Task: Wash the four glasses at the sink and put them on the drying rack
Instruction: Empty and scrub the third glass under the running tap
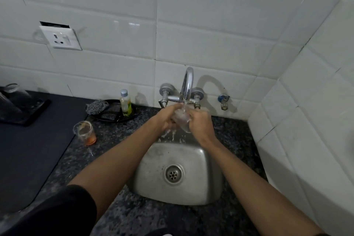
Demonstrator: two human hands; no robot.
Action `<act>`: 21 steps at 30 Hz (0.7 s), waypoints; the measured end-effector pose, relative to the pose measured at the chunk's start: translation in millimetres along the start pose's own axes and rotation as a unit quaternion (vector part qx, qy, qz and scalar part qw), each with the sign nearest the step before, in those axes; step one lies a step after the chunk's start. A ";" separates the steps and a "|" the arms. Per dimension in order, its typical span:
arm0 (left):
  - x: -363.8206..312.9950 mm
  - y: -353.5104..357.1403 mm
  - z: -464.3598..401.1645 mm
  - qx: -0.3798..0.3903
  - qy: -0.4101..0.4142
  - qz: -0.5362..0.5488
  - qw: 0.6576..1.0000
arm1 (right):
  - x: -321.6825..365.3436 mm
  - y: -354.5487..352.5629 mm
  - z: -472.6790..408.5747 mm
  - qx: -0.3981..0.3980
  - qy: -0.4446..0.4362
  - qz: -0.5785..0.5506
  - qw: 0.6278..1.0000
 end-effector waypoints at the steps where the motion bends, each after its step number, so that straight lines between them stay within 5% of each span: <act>1: -0.3 -1.5 1.5 -0.003 0.005 0.000 1.000 | -0.3 0.5 3.2 0.003 0.016 -0.043 0.999; 3: 0.9 -5.1 -0.4 -0.015 0.020 0.031 0.999 | -2.0 -1.2 8.5 0.036 0.121 -0.220 0.967; 6: 6.1 -9.8 0.1 -0.027 0.038 0.098 0.994 | -5.2 1.8 21.6 0.112 0.249 -0.536 0.799; 8: 9.4 -8.6 1.5 -0.016 0.051 0.109 0.993 | -3.9 4.4 27.7 0.125 0.268 -0.618 0.728; 10: 12.2 -6.0 -0.6 -0.003 0.068 0.103 0.992 | -2.7 6.4 29.6 0.125 0.283 -0.609 0.730; 13: 14.3 3.0 5.5 -0.007 0.089 0.088 0.992 | -5.4 6.3 28.6 0.115 0.314 -0.521 0.786; 16: 11.1 6.7 16.0 -0.037 0.182 -0.043 0.982 | -11.4 -1.4 28.1 0.078 0.320 -0.472 0.818; 18: 4.2 -0.6 24.6 -0.041 0.301 -0.202 0.931 | -11.2 -7.7 29.3 0.052 0.303 -0.423 0.853; 21: -0.3 -13.7 32.1 0.041 0.434 -0.411 0.801 | -15.3 -14.3 32.1 0.012 0.272 -0.348 0.897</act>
Point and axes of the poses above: each hand's wrist, its own z-axis away from the middle knuckle, its own y-axis out of the palm, x = y × z, the point moved 3 cm from there along -z, towards the middle knuckle, and after that the axes turned 4 degrees about -z, right-handed, at the moved point
